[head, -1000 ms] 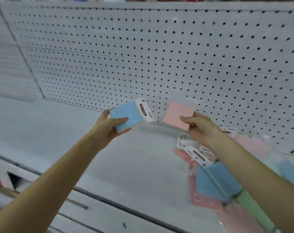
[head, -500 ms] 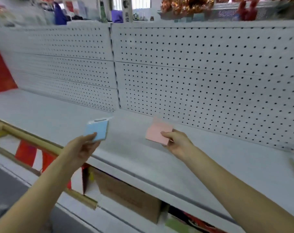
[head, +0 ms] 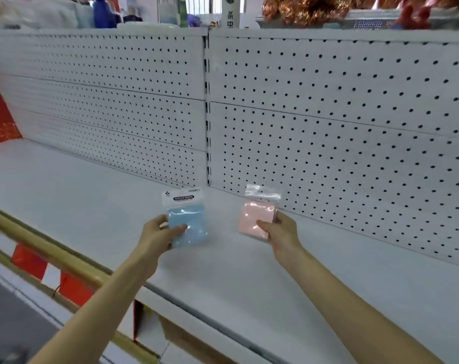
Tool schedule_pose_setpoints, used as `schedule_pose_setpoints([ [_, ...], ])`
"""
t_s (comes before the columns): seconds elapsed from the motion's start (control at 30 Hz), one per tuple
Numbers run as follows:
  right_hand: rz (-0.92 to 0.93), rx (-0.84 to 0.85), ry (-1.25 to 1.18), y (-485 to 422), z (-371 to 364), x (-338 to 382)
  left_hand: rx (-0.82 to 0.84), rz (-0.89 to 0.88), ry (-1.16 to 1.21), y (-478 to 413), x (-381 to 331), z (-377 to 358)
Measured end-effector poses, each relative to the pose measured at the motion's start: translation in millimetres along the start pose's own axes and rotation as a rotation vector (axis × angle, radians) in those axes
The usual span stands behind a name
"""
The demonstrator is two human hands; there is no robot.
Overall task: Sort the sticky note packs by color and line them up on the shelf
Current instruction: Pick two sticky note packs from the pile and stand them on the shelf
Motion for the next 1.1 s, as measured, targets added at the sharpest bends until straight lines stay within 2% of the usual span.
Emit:
schedule_pose_setpoints([
  [0.23, 0.137, -0.038, 0.171, -48.6, 4.9, -3.8, 0.198, -0.048, -0.183, -74.4, -4.4, -43.1],
  [0.37, 0.258, -0.077, 0.394, -67.5, 13.6, 0.3, 0.246, -0.112, -0.233, -111.6, 1.3, -58.4],
  [0.53, 0.311, -0.168, 0.402, -85.0, 17.5, -0.6, 0.265, -0.235, -0.425, -153.6, -5.7, -76.4],
  [0.63, 0.316, -0.201, 0.406, -95.7, 15.6, -1.4, 0.352, -0.272, -0.421, -174.8, -8.5, -90.9],
  [0.8, 0.286, -0.286, 0.365, -104.0, 15.5, 1.1, 0.460, -0.227, -0.368, -197.9, -7.3, -106.7],
  [0.97, 0.210, -0.499, 0.394, -106.5, 24.2, -6.1, 0.446, -0.234, -0.288, -210.5, 0.7, -105.0],
  [1.1, 0.186, -0.541, 0.475, -108.4, 24.6, -7.6, 0.449, -0.276, -0.265, -209.4, 2.9, -107.6],
])
Point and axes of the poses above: each hand's wrist, its own y-axis away from the middle knuckle, its own z-axis out of the back of the hand, x = y × z, the point moved 6 cm from there along -y, towards the middle knuckle, and after that the axes turned 6 degrees about y, right-handed, at the moved point
